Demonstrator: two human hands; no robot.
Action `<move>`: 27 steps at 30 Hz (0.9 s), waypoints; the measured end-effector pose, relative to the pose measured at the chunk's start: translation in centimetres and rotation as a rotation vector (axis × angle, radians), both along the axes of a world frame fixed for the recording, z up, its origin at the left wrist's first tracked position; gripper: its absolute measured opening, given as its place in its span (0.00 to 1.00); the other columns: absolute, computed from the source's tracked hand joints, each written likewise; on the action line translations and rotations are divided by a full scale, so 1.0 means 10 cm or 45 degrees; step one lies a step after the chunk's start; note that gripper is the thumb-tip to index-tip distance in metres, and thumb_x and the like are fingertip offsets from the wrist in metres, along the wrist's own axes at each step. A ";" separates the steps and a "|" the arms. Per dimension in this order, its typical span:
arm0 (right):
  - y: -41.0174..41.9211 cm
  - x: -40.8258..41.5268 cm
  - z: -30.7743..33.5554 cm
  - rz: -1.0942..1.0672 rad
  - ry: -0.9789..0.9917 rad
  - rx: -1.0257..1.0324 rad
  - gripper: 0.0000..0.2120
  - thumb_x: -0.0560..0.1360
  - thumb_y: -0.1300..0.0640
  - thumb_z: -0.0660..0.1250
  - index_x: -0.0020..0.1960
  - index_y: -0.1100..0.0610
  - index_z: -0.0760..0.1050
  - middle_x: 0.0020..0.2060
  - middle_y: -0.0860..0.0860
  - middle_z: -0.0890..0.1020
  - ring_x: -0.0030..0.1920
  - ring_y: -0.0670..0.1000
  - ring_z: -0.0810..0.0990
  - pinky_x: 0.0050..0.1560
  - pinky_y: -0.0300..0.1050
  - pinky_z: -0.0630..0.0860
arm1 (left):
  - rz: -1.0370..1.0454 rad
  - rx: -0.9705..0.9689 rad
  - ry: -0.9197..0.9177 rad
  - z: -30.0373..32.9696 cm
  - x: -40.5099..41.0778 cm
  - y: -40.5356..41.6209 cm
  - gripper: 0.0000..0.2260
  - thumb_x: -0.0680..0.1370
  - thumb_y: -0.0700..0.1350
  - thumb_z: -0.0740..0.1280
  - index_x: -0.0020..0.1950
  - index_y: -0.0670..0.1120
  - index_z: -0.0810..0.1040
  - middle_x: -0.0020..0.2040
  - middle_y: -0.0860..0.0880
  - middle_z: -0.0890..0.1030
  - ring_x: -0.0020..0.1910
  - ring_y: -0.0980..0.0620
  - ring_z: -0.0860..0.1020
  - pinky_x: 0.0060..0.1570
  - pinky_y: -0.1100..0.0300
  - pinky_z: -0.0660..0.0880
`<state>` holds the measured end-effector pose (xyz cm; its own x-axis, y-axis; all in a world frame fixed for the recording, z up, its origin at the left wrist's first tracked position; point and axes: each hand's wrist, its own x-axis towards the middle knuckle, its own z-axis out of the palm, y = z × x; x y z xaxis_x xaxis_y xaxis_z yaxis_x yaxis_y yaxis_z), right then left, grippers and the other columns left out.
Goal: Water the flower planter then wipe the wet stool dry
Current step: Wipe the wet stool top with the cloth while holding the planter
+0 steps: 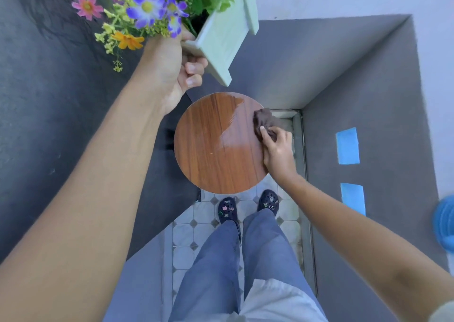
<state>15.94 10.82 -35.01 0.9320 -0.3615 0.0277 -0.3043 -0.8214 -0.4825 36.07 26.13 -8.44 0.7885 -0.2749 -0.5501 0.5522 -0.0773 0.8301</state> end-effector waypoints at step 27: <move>1.39 0.49 0.02 1.251 -0.068 -0.174 0.30 0.71 0.66 0.68 0.73 0.58 0.70 0.58 0.60 0.74 0.52 0.61 0.69 0.50 0.55 0.76 | 0.048 0.040 -0.004 -0.04 0.14 -0.02 0.12 0.79 0.37 0.52 0.36 0.44 0.66 0.32 0.44 0.70 0.24 0.53 0.62 0.24 0.62 0.56</move>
